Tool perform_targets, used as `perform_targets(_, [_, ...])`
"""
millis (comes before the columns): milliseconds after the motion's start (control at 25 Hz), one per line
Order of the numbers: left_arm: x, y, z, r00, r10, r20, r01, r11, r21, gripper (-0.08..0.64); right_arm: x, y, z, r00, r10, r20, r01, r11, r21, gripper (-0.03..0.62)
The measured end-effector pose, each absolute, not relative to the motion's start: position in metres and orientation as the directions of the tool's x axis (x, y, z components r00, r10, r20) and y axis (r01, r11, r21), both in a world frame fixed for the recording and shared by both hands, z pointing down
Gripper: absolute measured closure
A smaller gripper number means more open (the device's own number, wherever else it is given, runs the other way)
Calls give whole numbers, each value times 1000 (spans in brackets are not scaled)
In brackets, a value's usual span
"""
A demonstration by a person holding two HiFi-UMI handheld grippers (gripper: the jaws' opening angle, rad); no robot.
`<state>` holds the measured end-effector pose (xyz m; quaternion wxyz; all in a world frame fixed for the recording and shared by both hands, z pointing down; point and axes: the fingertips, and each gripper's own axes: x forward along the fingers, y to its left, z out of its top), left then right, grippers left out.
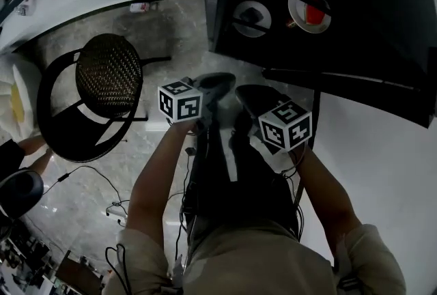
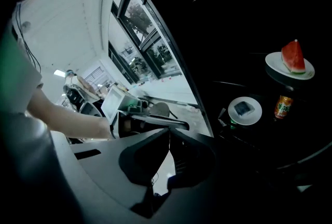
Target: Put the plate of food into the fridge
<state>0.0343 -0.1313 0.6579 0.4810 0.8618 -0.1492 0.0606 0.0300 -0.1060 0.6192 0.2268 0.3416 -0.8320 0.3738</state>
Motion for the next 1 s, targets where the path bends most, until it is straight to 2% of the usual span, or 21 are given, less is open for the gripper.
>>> perform_targets(440, [18, -132, 568, 931, -253, 264, -365, -614, 699, 551, 12, -89, 535, -725, -397, 562, -677, 561, -477, 571])
perform_targets(1000, [21, -114, 521, 915, -309, 259, -403, -671, 622, 551, 16, -56, 487, -810, -359, 464, -574, 646, -503, 571])
